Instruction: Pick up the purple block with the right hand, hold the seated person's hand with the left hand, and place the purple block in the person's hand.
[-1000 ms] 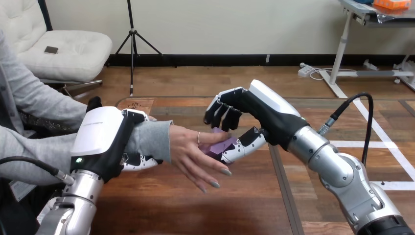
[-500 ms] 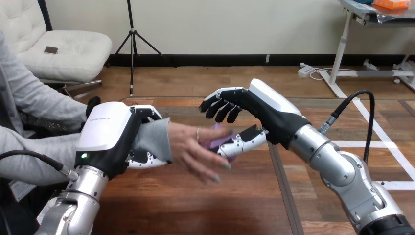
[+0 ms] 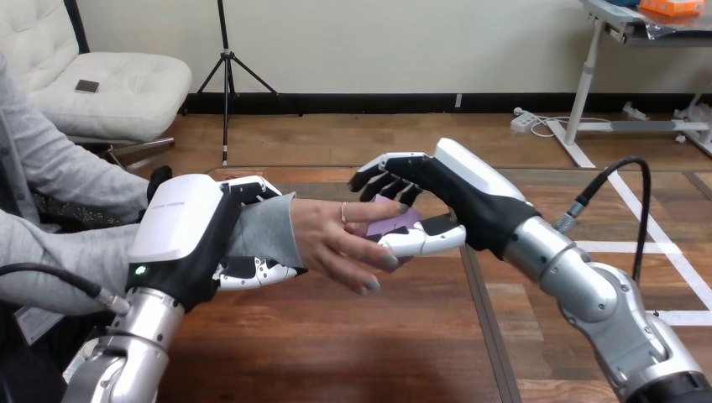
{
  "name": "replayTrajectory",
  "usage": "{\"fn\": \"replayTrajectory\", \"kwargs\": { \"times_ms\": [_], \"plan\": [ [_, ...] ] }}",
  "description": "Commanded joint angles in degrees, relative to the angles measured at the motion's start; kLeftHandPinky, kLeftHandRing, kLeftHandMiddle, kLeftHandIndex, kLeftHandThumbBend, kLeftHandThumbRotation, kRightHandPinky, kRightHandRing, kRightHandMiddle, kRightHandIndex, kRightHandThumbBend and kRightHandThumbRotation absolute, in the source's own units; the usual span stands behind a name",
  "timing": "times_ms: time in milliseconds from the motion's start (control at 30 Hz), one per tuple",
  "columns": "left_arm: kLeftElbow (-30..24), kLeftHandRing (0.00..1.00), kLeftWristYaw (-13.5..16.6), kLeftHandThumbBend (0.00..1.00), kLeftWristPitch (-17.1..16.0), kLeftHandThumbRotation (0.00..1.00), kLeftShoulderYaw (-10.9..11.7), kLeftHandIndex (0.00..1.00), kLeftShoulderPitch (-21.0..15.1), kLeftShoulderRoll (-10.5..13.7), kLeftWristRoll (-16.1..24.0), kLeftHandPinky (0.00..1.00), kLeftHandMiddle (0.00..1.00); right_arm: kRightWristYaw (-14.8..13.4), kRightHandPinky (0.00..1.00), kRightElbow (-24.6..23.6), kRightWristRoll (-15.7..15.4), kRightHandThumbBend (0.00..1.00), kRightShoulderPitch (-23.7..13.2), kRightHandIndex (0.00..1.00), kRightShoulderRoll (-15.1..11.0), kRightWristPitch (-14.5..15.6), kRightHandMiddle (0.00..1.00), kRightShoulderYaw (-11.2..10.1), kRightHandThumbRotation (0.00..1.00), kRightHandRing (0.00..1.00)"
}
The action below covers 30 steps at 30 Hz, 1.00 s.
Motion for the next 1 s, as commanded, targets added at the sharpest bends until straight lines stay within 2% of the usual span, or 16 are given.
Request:
{"fn": "replayTrajectory", "kwargs": {
  "times_ms": [0,133,467,767,933,967],
  "plan": [
    [-5.7,0.52,-1.2,0.72,0.0,0.38,3.0,0.61,0.0,-0.2,-3.0,0.41,0.59,0.2,0.59,-3.2,1.0,0.89,-0.4,0.71,-2.1,0.9,0.68,-2.5,0.61,0.66],
    [-8.3,0.56,-3.1,0.69,0.9,0.39,4.1,0.63,1.6,-0.4,-5.3,0.45,0.63,0.4,0.59,-3.7,1.6,0.88,0.4,0.71,-2.7,1.0,0.69,-2.8,0.60,0.66],
    [-12.8,0.62,-7.6,0.67,-0.3,0.39,6.7,0.66,5.7,-0.3,-12.1,0.50,0.67,1.2,0.60,-5.0,2.9,0.87,3.0,0.71,-4.3,1.0,0.69,-4.1,0.58,0.67],
    [-16.0,0.63,-11.8,0.66,-1.3,0.30,8.6,0.65,9.5,-0.2,-17.2,0.51,0.66,1.0,0.61,-5.6,3.7,0.87,5.7,0.71,-5.4,0.0,0.69,-5.6,0.60,0.67],
    [-16.9,0.62,-13.5,0.65,-2.1,0.28,9.4,0.64,11.3,-0.3,-18.9,0.50,0.65,0.9,0.61,-6.4,4.2,0.87,7.2,0.70,-6.0,-0.3,0.68,-6.3,0.63,0.67],
    [-16.7,0.61,-13.9,0.64,-3.0,0.28,9.6,0.64,11.8,-0.6,-20.2,0.50,0.65,1.0,0.61,-6.6,4.7,0.87,7.8,0.70,-6.0,0.0,0.68,-6.7,0.64,0.67]
  ]
}}
